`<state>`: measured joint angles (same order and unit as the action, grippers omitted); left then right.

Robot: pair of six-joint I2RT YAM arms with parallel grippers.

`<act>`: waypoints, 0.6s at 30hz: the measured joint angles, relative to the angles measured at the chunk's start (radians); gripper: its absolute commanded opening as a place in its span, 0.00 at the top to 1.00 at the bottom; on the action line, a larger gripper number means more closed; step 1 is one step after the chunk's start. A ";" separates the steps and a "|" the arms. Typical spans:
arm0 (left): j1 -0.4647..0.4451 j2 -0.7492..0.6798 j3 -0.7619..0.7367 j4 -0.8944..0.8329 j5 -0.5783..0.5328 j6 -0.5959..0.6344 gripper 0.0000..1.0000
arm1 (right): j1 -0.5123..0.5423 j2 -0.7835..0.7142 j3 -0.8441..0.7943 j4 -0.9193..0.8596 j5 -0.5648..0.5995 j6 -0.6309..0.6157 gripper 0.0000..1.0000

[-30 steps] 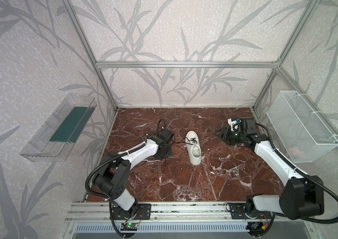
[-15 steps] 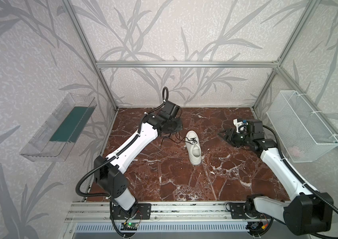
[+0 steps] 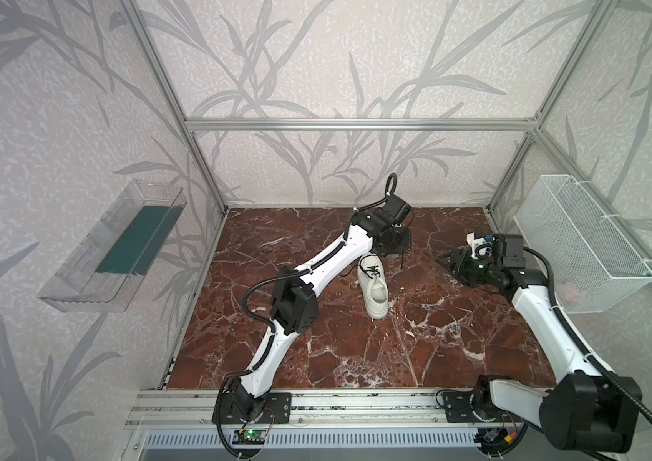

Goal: Tie the shoes

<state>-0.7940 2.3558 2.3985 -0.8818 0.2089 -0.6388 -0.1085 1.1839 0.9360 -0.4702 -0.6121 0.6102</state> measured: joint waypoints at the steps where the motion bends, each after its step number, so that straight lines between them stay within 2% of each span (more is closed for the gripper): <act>1: -0.009 0.024 0.021 -0.008 0.004 0.000 1.00 | -0.025 -0.008 -0.011 0.002 0.001 -0.001 0.44; 5: -0.043 0.088 0.038 -0.031 0.009 0.001 1.00 | -0.096 -0.033 -0.066 -0.008 0.021 -0.006 0.44; 12: -0.071 0.143 0.034 -0.026 0.039 0.002 1.00 | -0.096 -0.033 -0.075 -0.025 0.052 -0.033 0.44; 13: -0.071 0.149 0.034 -0.023 0.043 0.002 0.96 | -0.096 -0.033 -0.075 -0.028 0.055 -0.037 0.44; 15: -0.076 0.156 0.033 -0.021 0.049 0.007 0.76 | -0.096 -0.031 -0.075 -0.030 0.058 -0.043 0.44; 17: -0.076 0.159 0.032 -0.019 0.053 0.012 0.61 | -0.096 -0.024 -0.075 -0.032 0.062 -0.052 0.44; 18: -0.076 0.159 0.032 -0.019 0.054 0.014 0.57 | -0.096 -0.018 -0.075 -0.035 0.063 -0.056 0.44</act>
<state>-0.8703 2.5145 2.4302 -0.9005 0.2626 -0.6250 -0.2043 1.1656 0.8612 -0.5049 -0.5488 0.5537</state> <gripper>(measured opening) 0.355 0.558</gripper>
